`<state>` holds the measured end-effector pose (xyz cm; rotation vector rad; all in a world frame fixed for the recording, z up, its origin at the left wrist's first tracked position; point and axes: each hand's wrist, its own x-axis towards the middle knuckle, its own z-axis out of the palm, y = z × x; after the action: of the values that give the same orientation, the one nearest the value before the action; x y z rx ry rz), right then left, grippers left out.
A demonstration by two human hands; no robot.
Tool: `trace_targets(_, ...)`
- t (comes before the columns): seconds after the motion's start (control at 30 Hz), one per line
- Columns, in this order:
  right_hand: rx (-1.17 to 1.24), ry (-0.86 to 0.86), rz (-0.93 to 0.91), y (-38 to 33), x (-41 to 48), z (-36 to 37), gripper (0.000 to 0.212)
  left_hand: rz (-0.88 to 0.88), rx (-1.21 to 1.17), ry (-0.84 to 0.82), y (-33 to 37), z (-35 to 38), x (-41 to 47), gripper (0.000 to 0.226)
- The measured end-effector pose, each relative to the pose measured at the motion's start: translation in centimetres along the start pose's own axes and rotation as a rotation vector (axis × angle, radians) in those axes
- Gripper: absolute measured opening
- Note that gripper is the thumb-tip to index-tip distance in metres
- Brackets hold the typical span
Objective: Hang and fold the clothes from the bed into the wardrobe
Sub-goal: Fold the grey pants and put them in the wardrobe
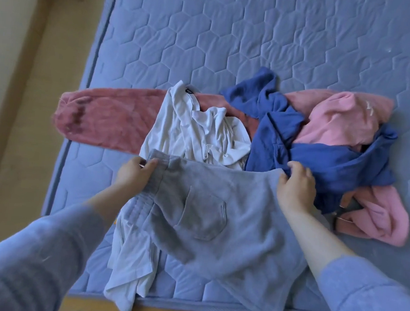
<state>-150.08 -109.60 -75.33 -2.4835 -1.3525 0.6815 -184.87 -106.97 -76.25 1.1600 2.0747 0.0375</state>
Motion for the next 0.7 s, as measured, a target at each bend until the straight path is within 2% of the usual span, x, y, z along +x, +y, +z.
trace_targets(0.1,0.032,0.170,-0.162,-0.8,-3.2,1.3,0.042,-0.029,-0.176,-0.122,-0.8,0.9,-0.1,0.050)
trace_targets(0.17,0.133,0.166,-0.202,-1.6,-6.4,2.5,0.039,0.019,-0.213,-0.208,-2.1,0.8,-0.9,0.063)
trace_targets(0.27,0.392,0.033,0.022,-3.2,-11.5,4.9,0.033,0.058,-0.106,-0.327,-4.5,0.3,-1.6,0.080)
trace_targets(0.33,0.475,-0.069,0.199,-3.9,-14.2,6.8,0.029,0.081,-0.017,-0.361,-5.9,0.2,-1.5,0.083)
trace_targets(0.43,0.535,-0.174,0.366,-4.6,-16.3,9.0,0.028,0.106,0.031,-0.263,-7.0,0.3,-1.1,0.051)
trace_targets(0.53,0.590,-0.270,0.442,-5.5,-16.2,10.3,0.040,0.080,-0.056,-0.294,-7.0,0.2,-1.1,0.029)
trace_targets(0.7,0.673,-0.366,0.471,-6.0,-14.8,10.7,0.048,0.064,-0.307,-0.373,-5.4,-0.7,-3.3,0.056)
